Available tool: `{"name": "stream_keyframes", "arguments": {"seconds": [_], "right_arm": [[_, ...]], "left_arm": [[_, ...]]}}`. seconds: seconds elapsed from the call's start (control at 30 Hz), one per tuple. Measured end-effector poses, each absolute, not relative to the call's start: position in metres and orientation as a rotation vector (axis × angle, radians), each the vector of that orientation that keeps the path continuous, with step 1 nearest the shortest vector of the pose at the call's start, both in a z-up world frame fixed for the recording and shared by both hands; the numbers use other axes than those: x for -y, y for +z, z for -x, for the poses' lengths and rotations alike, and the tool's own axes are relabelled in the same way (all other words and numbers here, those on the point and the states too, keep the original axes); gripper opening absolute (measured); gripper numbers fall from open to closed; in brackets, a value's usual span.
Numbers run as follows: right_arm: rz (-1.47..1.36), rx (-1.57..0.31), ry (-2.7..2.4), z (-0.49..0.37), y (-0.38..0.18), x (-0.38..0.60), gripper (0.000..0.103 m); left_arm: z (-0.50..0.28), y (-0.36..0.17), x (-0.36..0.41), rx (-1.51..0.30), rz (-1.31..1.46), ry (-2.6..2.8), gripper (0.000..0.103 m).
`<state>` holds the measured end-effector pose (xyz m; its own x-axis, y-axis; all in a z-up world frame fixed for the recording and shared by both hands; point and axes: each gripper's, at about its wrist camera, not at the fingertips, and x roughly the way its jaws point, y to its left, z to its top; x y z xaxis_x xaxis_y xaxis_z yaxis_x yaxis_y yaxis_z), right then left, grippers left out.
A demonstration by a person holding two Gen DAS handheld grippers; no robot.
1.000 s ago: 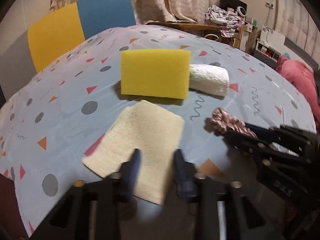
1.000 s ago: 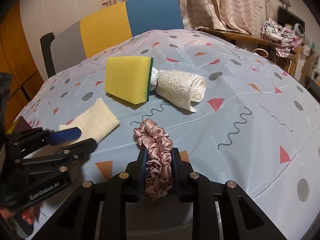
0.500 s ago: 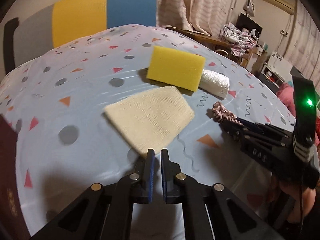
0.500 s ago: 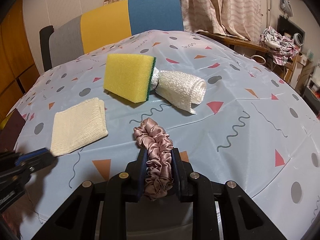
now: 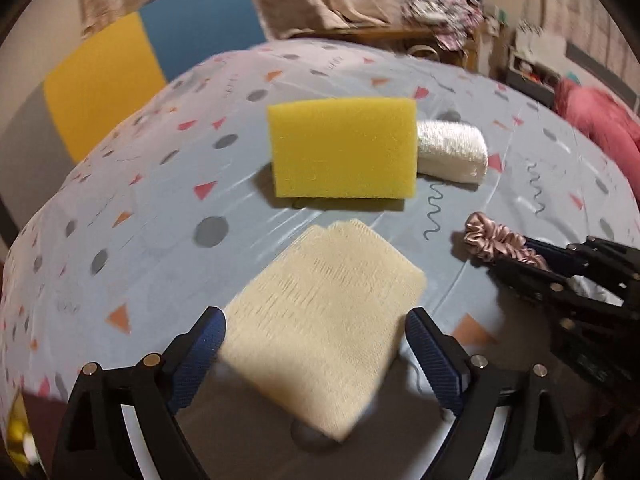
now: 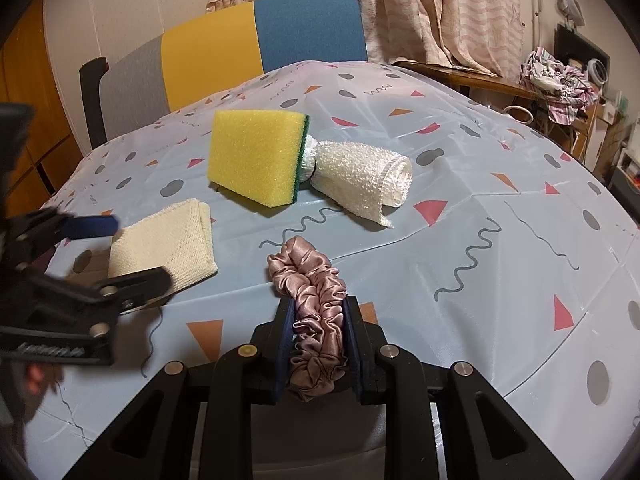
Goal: Organize rigid objects
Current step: 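Reach the left gripper to the beige knit cloth and grasp it, then carry the beige cloth into the tray and release it with the left gripper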
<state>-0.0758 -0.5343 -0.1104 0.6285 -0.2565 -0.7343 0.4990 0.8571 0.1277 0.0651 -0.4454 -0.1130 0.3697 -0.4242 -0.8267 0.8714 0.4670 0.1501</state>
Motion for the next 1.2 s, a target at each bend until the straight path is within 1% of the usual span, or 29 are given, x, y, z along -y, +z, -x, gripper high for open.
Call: {"name": "stream_keyframes", "arguments": {"seconds": [0.03,0.1,0.17,0.2,0.23,0.3,0.37,0.4,0.43,0.47,0.57,0.7,0.77,1.0,1.2], "right_arm": [[-0.339,-0.778,-0.441,0.076,-0.110,0.535,0.024],[-0.344,-0.775,-0.437,0.077,-0.111,0.536,0.024],[-0.350,-0.772,-0.434,0.077,-0.111,0.537,0.024],[-0.352,-0.772,-0.433,0.077,-0.111,0.537,0.024],[-0.353,-0.771,-0.433,0.077,-0.111,0.538,0.024],[-0.353,-0.770,-0.432,0.078,-0.111,0.538,0.024],[-0.353,-0.771,-0.432,0.078,-0.111,0.538,0.024],[-0.352,-0.770,-0.433,0.077,-0.111,0.538,0.024],[-0.351,-0.771,-0.434,0.077,-0.111,0.537,0.024],[-0.348,-0.772,-0.435,0.077,-0.111,0.537,0.024],[-0.339,-0.774,-0.440,0.076,-0.112,0.536,0.024],[-0.332,-0.777,-0.444,0.075,-0.112,0.534,0.024],[-0.330,-0.778,-0.446,0.075,-0.111,0.533,0.024],[-0.305,-0.787,-0.460,0.073,-0.111,0.530,0.024],[-0.297,-0.790,-0.465,0.072,-0.111,0.529,0.024]], "left_arm": [[-0.067,-0.117,0.449,-0.816,-0.670,-0.921,0.100],[-0.071,-0.124,0.452,-0.821,-0.683,-0.944,0.101],[-0.079,-0.126,0.448,-0.867,-0.620,-0.963,0.101],[-0.085,-0.127,0.444,-0.887,-0.557,-0.956,0.100],[-0.085,-0.127,0.441,-0.878,-0.540,-0.933,0.095],[-0.080,-0.127,0.441,-0.858,-0.553,-0.922,0.090],[-0.069,-0.123,0.441,-0.828,-0.568,-0.945,0.066],[-0.063,-0.122,0.441,-0.817,-0.578,-0.952,0.060],[-0.059,-0.120,0.441,-0.808,-0.587,-0.958,0.047],[-0.053,-0.118,0.441,-0.801,-0.594,-0.965,0.036],[-0.042,-0.110,0.435,-0.809,-0.569,-0.981,0.028],[-0.034,-0.098,0.414,-0.817,-0.482,-0.981,0.026],[-0.030,-0.091,0.404,-0.809,-0.439,-0.973,0.023],[-0.016,-0.059,0.345,-0.794,-0.187,-0.952,0.022],[-0.007,-0.048,0.294,-0.816,0.008,-0.949,0.022]]}}
